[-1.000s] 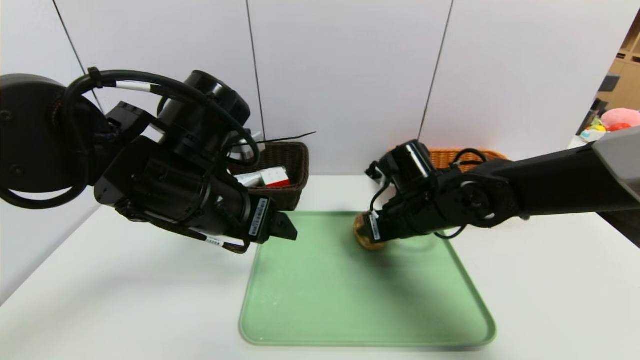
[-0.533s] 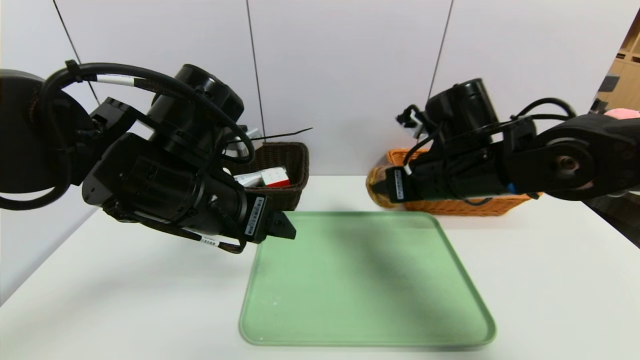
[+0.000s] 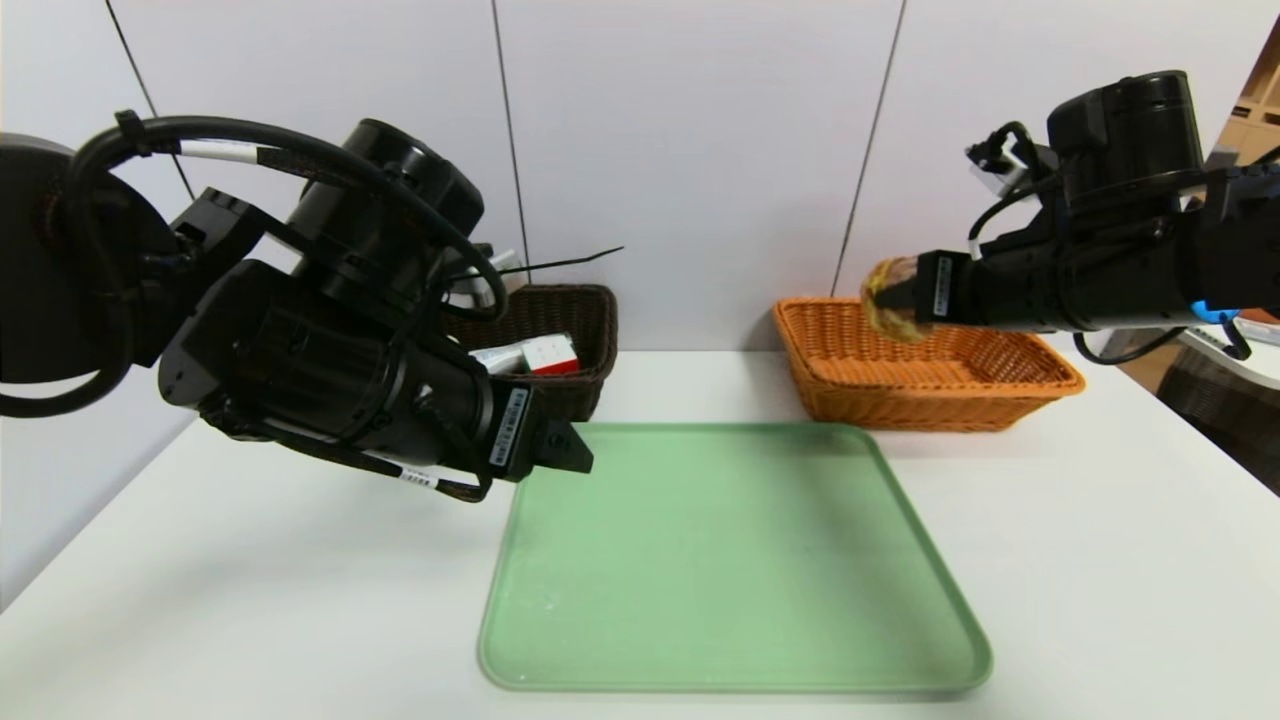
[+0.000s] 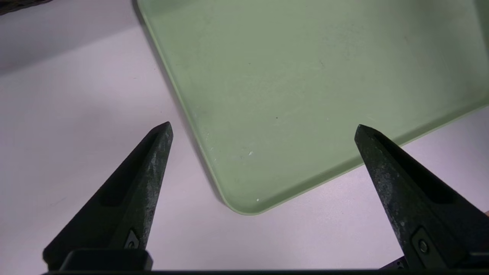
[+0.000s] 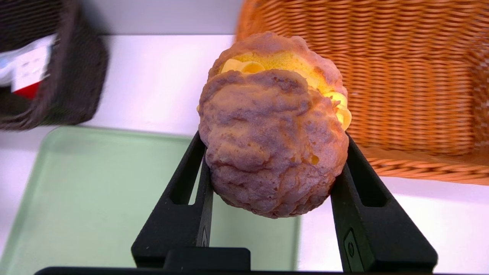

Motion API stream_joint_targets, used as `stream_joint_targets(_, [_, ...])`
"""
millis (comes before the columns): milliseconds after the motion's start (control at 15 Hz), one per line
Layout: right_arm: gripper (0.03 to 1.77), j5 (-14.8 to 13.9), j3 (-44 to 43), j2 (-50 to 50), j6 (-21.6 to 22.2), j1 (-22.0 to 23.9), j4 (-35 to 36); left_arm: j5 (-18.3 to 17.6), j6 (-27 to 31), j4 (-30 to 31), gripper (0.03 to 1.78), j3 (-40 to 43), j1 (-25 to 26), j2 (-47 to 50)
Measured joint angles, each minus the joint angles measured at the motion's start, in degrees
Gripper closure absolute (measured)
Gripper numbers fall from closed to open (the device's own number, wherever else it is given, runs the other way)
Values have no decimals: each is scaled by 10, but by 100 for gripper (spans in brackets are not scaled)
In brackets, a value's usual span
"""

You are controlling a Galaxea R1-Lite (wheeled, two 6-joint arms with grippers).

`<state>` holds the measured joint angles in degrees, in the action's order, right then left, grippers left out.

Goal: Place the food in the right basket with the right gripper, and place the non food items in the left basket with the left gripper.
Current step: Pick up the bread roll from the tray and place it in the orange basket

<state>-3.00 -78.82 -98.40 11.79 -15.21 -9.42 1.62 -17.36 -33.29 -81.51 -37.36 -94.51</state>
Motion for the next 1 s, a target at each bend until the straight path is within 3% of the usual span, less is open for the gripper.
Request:
stream_joint_targets(533, [102,-1,0,-106,1,58,114,0,2,25,12,10,0,-18])
stream_joint_targets(933, [102,8,-30,-163,-9,78,124,3,-2,25,12,20,0,-24])
stream_joint_targets(1000, [92,9,-36,-167,-12,79,121,3,-2,25,12,20,0,-24])
